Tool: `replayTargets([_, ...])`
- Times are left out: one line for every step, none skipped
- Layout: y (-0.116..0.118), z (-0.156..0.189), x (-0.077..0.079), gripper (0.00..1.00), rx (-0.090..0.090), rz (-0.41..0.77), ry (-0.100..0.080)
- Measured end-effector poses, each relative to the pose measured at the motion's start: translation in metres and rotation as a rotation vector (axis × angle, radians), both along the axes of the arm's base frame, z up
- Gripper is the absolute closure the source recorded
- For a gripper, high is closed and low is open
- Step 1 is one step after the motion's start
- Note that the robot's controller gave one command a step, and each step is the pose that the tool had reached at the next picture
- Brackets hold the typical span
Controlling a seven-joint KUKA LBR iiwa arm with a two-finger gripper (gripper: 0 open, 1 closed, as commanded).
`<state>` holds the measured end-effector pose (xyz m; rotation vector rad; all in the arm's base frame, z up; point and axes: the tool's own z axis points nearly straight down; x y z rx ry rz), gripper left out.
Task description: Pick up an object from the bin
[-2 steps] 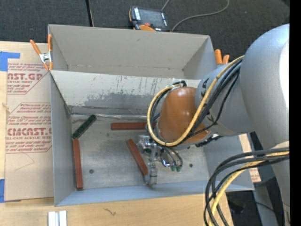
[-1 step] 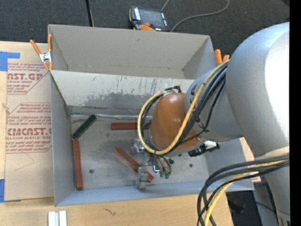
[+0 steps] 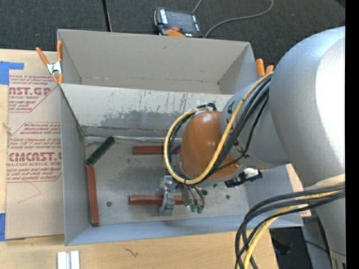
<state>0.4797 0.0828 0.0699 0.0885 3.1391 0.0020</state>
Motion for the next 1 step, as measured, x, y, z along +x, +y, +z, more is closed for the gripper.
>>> replayTargets([-0.0195, 0.1743, 0.0558, 1.00, 0.000, -0.045, -0.010])
